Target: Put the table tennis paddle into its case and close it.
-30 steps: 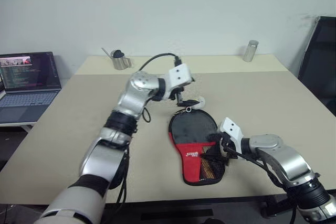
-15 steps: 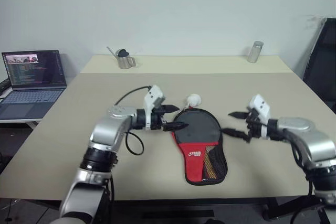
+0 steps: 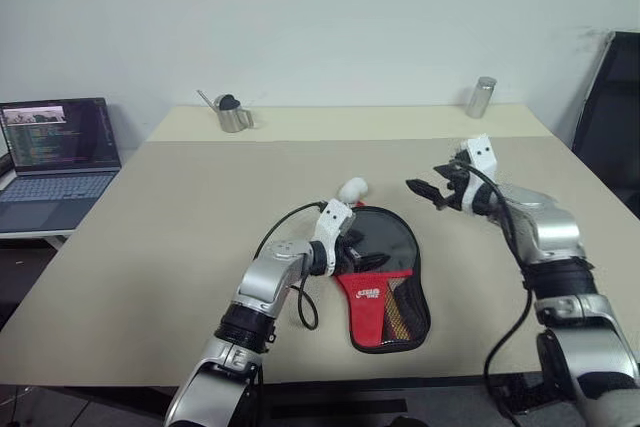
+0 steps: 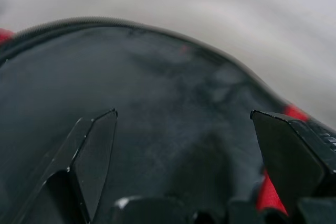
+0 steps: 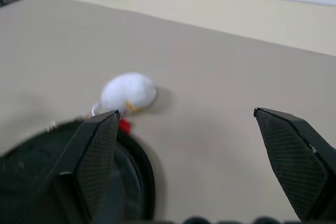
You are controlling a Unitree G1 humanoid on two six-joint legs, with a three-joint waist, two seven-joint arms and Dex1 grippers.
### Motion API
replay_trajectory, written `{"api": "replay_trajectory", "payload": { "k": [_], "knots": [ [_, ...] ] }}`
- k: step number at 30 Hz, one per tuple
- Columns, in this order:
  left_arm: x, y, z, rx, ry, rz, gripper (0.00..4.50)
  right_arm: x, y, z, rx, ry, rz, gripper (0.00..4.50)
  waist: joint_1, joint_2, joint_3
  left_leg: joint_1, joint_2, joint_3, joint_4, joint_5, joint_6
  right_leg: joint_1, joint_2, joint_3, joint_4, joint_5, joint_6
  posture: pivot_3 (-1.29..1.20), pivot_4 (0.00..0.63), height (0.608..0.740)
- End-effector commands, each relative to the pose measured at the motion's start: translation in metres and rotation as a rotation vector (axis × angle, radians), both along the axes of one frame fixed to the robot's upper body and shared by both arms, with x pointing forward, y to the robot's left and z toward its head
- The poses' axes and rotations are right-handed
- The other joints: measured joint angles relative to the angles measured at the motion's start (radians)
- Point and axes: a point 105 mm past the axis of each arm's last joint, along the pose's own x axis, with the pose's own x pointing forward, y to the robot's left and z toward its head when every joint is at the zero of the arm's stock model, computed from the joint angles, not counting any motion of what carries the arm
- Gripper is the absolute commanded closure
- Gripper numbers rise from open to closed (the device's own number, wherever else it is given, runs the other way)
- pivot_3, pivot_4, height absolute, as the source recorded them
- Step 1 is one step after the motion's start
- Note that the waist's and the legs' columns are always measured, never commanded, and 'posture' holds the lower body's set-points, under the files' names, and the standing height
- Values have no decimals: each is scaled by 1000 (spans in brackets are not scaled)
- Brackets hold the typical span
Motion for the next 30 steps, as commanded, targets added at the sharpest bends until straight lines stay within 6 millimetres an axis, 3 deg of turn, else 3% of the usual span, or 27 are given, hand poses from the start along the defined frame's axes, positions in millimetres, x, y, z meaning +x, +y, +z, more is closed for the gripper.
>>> {"api": "replay_trajectory", "payload": {
  "k": [1, 7, 16, 23, 30],
  "knots": [
    [2, 6, -22, 53, 48, 58, 34, 20, -4, 19, 90, -22, -138, 0, -2, 0, -1, 0, 0, 0, 0, 0, 0, 0, 0, 0, 0, 0, 0, 0, 150, 740],
    [2, 12, -31, 54, 85, 117, 34, 41, 32, -17, 101, 110, -227, 0, -6, 3, -4, 3, 0, 1, 0, 0, 0, 2, 0, 1, 1, 0, 0, 0, 150, 740],
    [-9, 23, -30, 44, 114, 144, 34, 35, 89, -55, 66, 205, -171, 0, -12, 4, -4, 4, 0, 2, -1, 0, 0, 2, 0, 2, 1, 0, -1, 0, 150, 740],
    [-14, 33, -23, 29, 112, 161, 34, 31, 84, -81, -35, 260, -248, 0, -12, 4, -4, 4, 0, 1, -1, 0, 0, 2, 0, 2, 1, 0, -1, 0, 150, 740],
    [-15, 33, -19, 13, 114, 152, 34, 24, 95, -89, -30, 309, -170, 0, -15, 4, -4, 4, 0, 1, -1, 0, 0, 2, 0, 2, 1, 0, -1, 0, 150, 740]
  ]
}}
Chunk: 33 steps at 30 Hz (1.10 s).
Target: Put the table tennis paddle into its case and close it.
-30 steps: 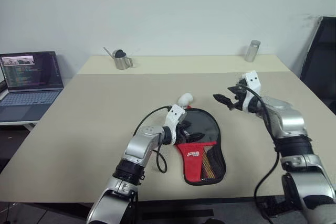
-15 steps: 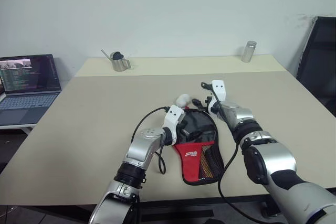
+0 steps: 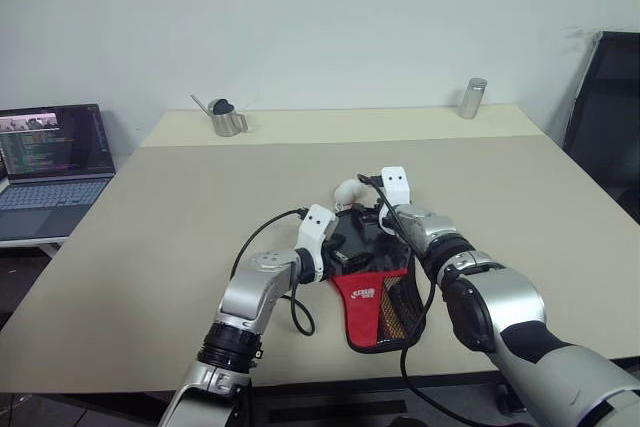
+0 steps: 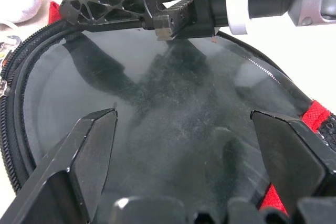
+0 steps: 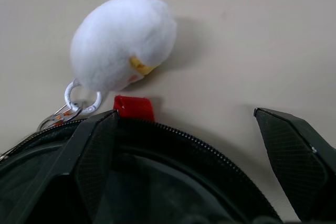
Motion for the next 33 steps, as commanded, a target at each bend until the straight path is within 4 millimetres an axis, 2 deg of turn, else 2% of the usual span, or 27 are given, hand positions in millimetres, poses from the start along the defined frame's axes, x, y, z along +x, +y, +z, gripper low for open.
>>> {"api": "replay_trajectory", "payload": {
  "k": [1, 3, 6, 9, 11, 14, 19, 22, 27, 33],
  "knots": [
    [-4, 6, -15, 15, 71, 18, 34, -2, 7, 3, 13, 3, 44, 0, -1, 0, 0, 0, 0, 0, 0, 0, 0, 0, 0, 0, 0, 0, 0, 0, 150, 740],
    [-4, 5, -7, -10, 50, 1, 34, -1, 11, 10, 72, -11, 59, 0, -3, 0, 0, 0, 0, 0, 0, 0, 0, 0, 0, 0, 0, 0, 0, 0, 150, 740],
    [-6, 3, 19, -95, -13, -53, 34, 5, 7, 31, 183, -52, 66, 0, -4, 1, 1, 0, 0, 0, 0, 0, 0, 0, 0, 0, 0, 0, 0, 0, 150, 740],
    [-10, 14, 63, -188, -119, -133, 34, 12, -18, 55, 255, -89, 42, 0, -4, 1, 2, -3, 0, -1, 0, 0, 0, -2, 0, -1, -1, 0, 0, 0, 150, 740],
    [-16, 20, 83, -208, -162, -188, 34, 14, -34, 58, 246, -95, 12, 0, -3, 2, 3, -6, 0, -1, 0, 0, 0, -5, 0, -1, -1, 0, 0, 0, 150, 740],
    [-26, 29, 98, -174, -202, -255, 34, 15, -54, 48, 190, -79, -45, 0, -2, 2, 3, -7, 0, -1, -1, 0, 0, -5, 0, -1, -3, 0, 0, 0, 150, 740],
    [-30, 36, 106, -138, -224, -277, 34, 16, -83, 29, 68, -58, -197, 0, -6, 2, 3, -7, 0, 0, -2, 0, 0, -4, 0, -1, -5, 0, 0, 0, 150, 740],
    [-32, 37, 105, -134, -223, -284, 34, 15, -89, 22, -19, -61, -232, 0, -6, 3, 3, -7, 0, 0, -2, 0, 0, -4, 0, -1, -4, 0, 0, 0, 150, 740],
    [-43, 43, 103, -117, -210, -324, 34, 15, -82, 20, -117, -85, -200, 0, -16, 3, 4, -6, 0, 0, -2, 0, 0, -5, 0, -1, -4, 0, 0, 0, 150, 740],
    [-40, 73, 92, -2, -189, -261, 34, 14, -62, 24, -124, -119, -57, 0, -18, 4, 4, -6, 0, 0, -2, 0, 0, -5, 0, -1, -4, 0, 0, 0, 150, 740]
  ]
}}
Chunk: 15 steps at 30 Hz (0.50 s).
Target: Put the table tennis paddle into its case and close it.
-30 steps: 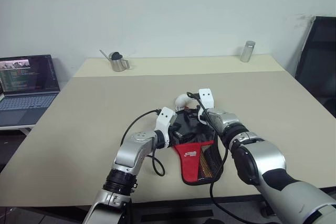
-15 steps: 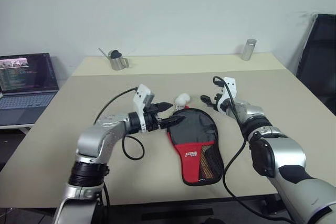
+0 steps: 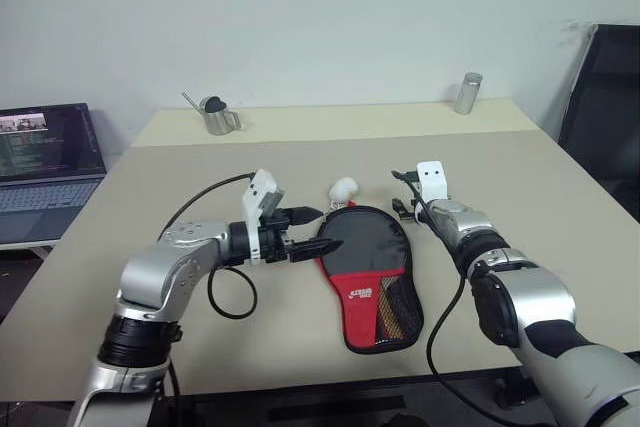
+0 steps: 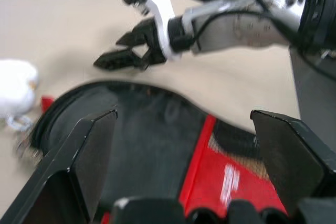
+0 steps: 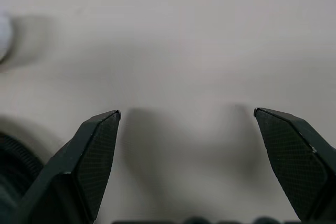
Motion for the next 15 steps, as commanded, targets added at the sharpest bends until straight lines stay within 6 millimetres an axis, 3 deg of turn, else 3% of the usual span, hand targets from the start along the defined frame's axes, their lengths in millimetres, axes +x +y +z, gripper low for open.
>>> {"api": "replay_trajectory", "payload": {
  "k": [1, 7, 15],
  "knots": [
    [0, 11, 7, 30, -48, 20, 34, 3, 13, 16, 3, -68, 94, 0, 0, 0, 0, 0, 0, 0, 0, 0, 0, 0, 0, 0, 0, 0, 0, 0, 150, 740],
    [0, 18, 4, 42, -45, 44, 34, -5, 28, 19, 24, -86, 284, 0, 1, 0, 0, 0, 0, 0, 0, 0, 0, 0, 0, 0, -1, 0, 0, 0, 150, 740],
    [0, 19, 7, 49, -53, 51, 34, -19, 34, 17, 22, -78, 486, 0, 2, 1, 1, 0, 0, -1, 0, 0, 0, 0, 0, 0, 0, 0, 0, 0, 150, 740]
  ]
}}
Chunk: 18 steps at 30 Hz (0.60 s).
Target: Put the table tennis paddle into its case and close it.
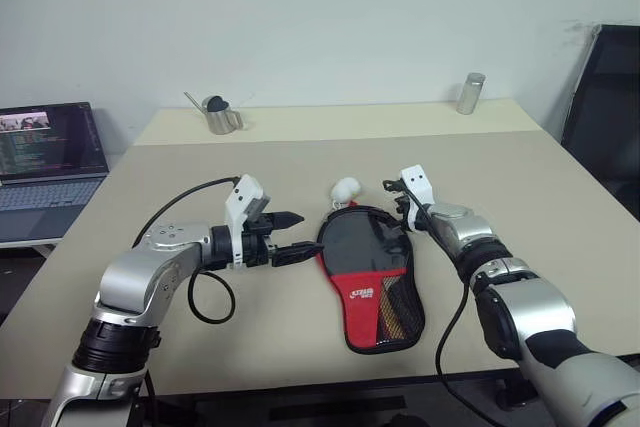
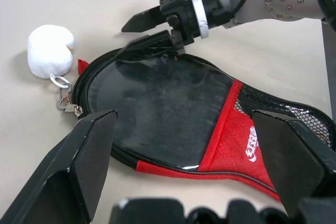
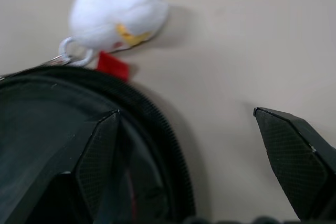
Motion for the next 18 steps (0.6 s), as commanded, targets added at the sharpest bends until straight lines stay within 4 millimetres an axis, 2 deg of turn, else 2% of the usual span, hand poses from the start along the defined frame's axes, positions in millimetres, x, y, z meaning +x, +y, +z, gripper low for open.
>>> {"api": "replay_trajectory", "payload": {
  "k": [1, 9, 14, 18],
  "knots": [
    [0, 4, 12, -2, -53, 6, 34, -3, 4, 17, 5, -61, 93, 0, 1, 0, 0, 0, 0, 0, 0, 0, 0, 0, 0, 0, 0, 0, 0, 0, 150, 740],
    [2, 2, 11, 0, -56, 7, 34, -13, 11, 8, 77, 45, 135, 0, 1, 0, 0, 0, 0, 0, 0, 0, 0, 0, 0, 0, 0, 0, 0, 0, 150, 740],
    [3, 2, 12, 2, -61, 9, 34, -17, 4, -18, 49, 163, 64, 0, 2, 0, 0, 0, 0, 0, 0, 0, 0, 0, 0, 0, 0, 0, 0, 0, 150, 740],
    [4, 3, 12, 5, -69, 16, 34, -18, 1, -22, 70, 196, 30, 0, 6, 0, 0, 1, 0, -1, 0, 0, 0, 1, 0, 0, 0, 0, 0, 0, 150, 740]
  ]
}}
